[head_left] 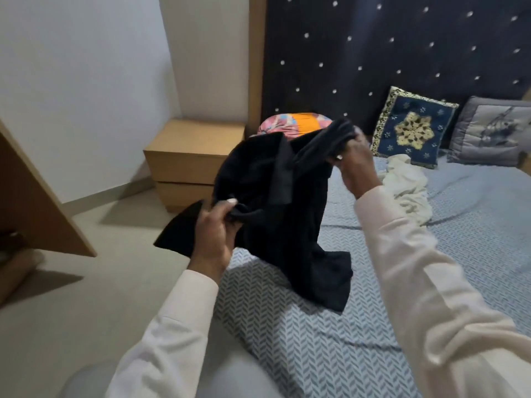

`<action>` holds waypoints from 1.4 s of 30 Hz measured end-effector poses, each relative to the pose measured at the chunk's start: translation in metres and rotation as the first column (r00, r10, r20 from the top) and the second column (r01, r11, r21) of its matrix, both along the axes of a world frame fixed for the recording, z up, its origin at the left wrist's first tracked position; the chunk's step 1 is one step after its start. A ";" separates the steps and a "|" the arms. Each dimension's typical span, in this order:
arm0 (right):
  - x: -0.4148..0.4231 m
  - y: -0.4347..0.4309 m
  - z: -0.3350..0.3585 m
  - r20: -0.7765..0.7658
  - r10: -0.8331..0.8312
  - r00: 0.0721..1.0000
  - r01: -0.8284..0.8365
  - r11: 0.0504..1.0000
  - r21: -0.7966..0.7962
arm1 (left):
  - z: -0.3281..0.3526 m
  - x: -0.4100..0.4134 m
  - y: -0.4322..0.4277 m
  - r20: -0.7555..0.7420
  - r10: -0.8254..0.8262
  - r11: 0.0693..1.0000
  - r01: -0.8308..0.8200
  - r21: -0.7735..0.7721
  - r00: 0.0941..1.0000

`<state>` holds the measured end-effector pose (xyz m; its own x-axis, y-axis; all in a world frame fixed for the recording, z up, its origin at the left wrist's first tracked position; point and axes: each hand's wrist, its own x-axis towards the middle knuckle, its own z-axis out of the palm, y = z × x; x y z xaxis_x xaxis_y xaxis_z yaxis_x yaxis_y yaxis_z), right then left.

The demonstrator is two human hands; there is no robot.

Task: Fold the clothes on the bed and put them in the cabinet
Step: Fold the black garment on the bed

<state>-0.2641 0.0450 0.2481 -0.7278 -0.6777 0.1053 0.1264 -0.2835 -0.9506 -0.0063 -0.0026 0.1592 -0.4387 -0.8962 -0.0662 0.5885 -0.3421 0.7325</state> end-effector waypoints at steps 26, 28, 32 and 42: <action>0.056 0.148 -0.283 -0.380 0.644 0.664 0.033 0.482 0.875 | -0.207 -0.048 0.060 0.968 0.210 0.487 0.844 -0.224 0.135; 0.059 0.145 -0.278 -0.356 0.583 0.731 0.003 0.519 0.855 | -0.198 -0.044 0.064 0.989 -0.015 0.460 0.879 -0.124 0.148; 0.050 0.139 -0.266 -0.450 0.344 0.824 0.237 0.512 0.825 | -0.177 -0.043 0.089 0.917 -0.384 0.294 0.956 0.013 0.105; 0.062 0.117 -0.276 -0.512 0.710 0.483 0.524 0.234 0.819 | -0.165 -0.043 0.136 0.883 -0.469 0.129 0.991 0.046 0.020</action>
<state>-0.2021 0.1625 -0.0281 -0.6327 -0.7454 -0.2100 -0.7543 0.6545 -0.0506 -0.0497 0.1330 -0.0062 -0.8874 0.0321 -0.4598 -0.4268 0.3196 0.8460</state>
